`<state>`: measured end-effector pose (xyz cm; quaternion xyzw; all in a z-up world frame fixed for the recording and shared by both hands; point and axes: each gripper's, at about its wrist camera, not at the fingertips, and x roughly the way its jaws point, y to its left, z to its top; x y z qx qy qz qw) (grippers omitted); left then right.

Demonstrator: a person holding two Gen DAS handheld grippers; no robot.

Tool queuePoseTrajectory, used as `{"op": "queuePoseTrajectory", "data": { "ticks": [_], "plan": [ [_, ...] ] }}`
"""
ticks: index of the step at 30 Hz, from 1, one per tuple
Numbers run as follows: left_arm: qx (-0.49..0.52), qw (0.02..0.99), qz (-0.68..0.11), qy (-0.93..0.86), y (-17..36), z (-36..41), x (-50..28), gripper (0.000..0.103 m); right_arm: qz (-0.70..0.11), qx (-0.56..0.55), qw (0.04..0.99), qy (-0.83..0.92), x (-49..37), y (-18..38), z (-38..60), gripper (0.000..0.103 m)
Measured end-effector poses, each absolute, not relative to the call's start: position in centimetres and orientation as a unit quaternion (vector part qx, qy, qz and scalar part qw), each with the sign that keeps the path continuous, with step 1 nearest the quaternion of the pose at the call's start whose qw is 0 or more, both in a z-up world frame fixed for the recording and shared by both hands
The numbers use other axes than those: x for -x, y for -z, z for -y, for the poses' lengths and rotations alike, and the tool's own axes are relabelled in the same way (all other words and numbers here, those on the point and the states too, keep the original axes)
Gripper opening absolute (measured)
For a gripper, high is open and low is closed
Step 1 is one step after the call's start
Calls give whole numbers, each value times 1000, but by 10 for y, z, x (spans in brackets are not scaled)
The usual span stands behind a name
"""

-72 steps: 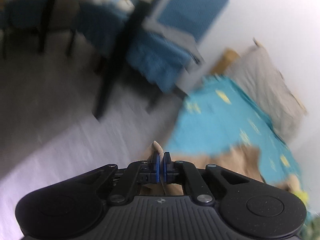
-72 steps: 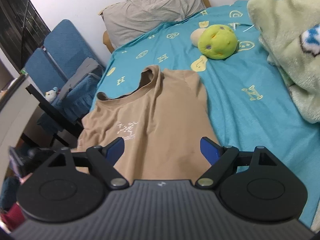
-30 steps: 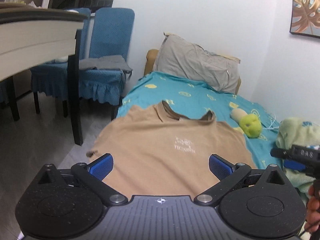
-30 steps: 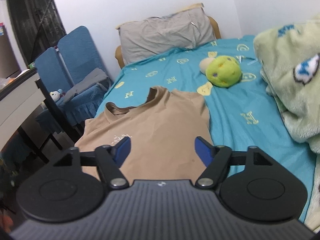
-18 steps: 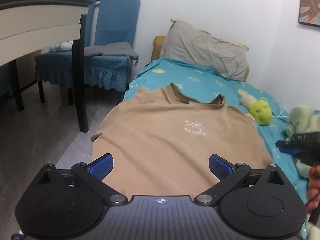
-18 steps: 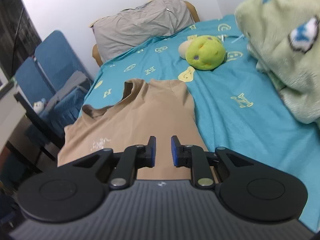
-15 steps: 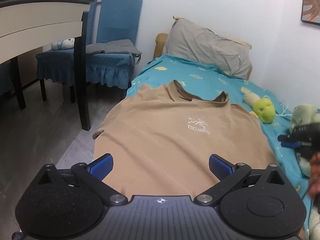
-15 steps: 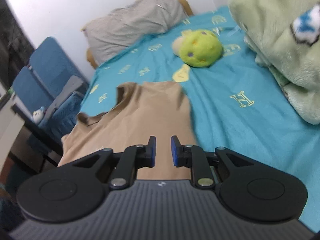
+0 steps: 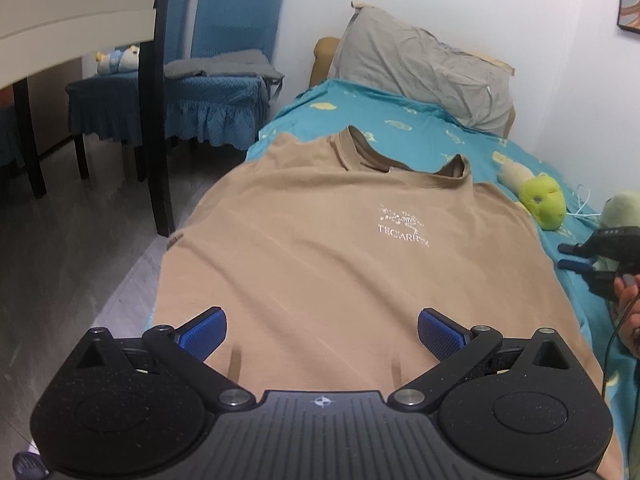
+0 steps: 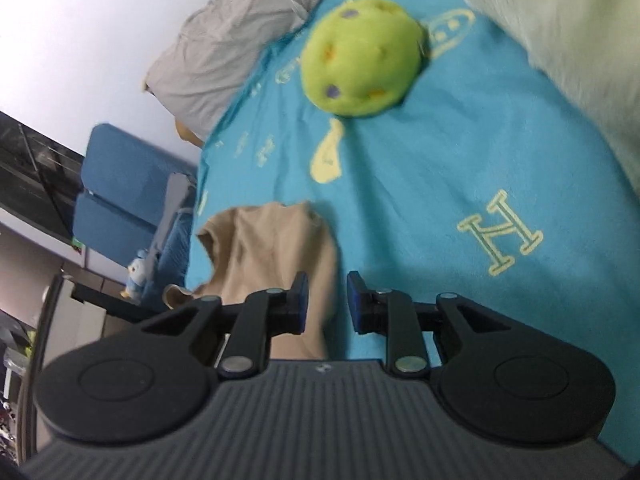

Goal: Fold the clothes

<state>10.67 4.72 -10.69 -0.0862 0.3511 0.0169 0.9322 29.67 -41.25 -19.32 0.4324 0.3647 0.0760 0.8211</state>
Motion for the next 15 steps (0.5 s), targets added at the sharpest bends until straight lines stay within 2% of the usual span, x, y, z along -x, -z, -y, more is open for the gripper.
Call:
{"op": "queuePoseTrajectory", "data": {
  "ticks": [7, 11, 15],
  "plan": [
    [118, 928, -354, -3, 110, -50, -109, 103, -370, -444, 810, -102, -317, 205, 404, 25],
    [131, 928, -350, -4, 109, -52, -110, 103, -381, -404, 824, -112, -325, 202, 381, 24],
    [152, 928, -339, -5, 105, -58, -107, 103, -347, -352, 860, -124, -323, 174, 351, 19]
  ]
}}
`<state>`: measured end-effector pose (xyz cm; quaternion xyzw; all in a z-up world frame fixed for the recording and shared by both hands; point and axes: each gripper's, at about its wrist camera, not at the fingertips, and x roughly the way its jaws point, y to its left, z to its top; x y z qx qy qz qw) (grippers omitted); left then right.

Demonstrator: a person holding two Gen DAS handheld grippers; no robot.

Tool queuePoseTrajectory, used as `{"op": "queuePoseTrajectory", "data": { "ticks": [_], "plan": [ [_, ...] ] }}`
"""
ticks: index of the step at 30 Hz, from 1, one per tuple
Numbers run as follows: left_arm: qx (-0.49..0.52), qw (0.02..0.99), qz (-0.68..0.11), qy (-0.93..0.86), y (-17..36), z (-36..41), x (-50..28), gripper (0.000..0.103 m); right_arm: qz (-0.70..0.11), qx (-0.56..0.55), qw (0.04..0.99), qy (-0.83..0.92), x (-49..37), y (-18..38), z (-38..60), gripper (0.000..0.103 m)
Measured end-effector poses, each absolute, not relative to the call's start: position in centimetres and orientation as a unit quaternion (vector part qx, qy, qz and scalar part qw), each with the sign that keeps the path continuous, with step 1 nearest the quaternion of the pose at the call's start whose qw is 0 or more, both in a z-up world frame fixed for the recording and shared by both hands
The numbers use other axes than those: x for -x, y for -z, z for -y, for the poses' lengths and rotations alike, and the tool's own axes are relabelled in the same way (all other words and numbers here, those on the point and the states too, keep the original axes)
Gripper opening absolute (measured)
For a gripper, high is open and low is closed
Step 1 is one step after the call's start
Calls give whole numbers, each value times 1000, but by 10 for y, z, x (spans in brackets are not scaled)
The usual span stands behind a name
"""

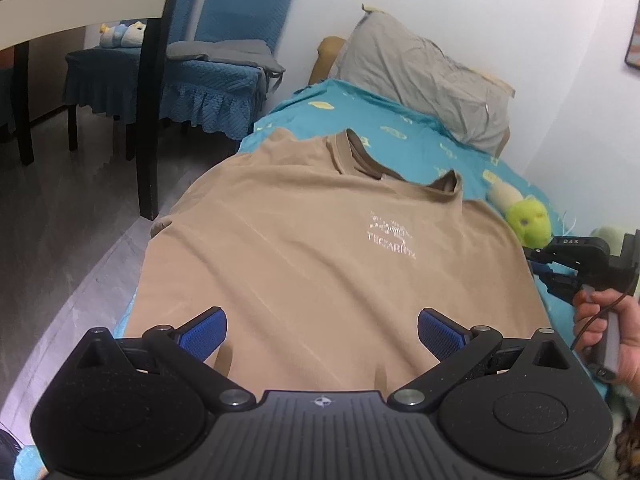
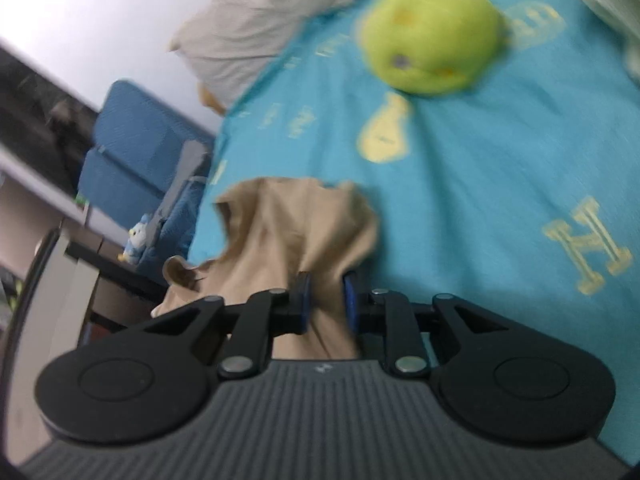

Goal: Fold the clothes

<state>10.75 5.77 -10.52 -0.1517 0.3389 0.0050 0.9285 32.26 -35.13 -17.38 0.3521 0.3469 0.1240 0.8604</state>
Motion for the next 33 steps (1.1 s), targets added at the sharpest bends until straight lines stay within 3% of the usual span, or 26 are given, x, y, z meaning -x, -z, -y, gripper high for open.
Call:
{"op": "queuePoseTrajectory", "data": {
  "ticks": [10, 11, 14, 15, 22, 23, 25, 31, 33],
  "plan": [
    [163, 929, -333, -7, 103, -63, -106, 103, -342, -90, 910, -216, -292, 147, 195, 23],
    [167, 929, -331, -7, 102, -63, -107, 103, -344, -73, 909, -224, -289, 146, 188, 31],
    [169, 930, -327, -5, 99, -64, -104, 103, -295, -103, 915, -254, -279, 130, 207, 77],
    [169, 930, -325, -4, 99, -63, -104, 103, -273, -131, 918, -258, -277, 124, 221, 86],
    [173, 932, -320, 3, 95, -60, -101, 103, -230, -406, 878, -108, -281, 141, 350, 86],
    [173, 932, -320, 4, 95, -60, -101, 103, -239, -434, 864, -90, -283, 150, 363, 79],
    [173, 932, -319, 4, 95, -59, -101, 103, -266, -455, 847, -76, -289, 165, 375, 66],
    [176, 929, -327, 7, 99, -58, -103, 103, -321, -453, 823, -120, -318, 192, 352, 62],
    [170, 929, -329, 8, 101, -57, -106, 103, -341, -426, 827, -135, -331, 195, 334, 55]
  ]
}}
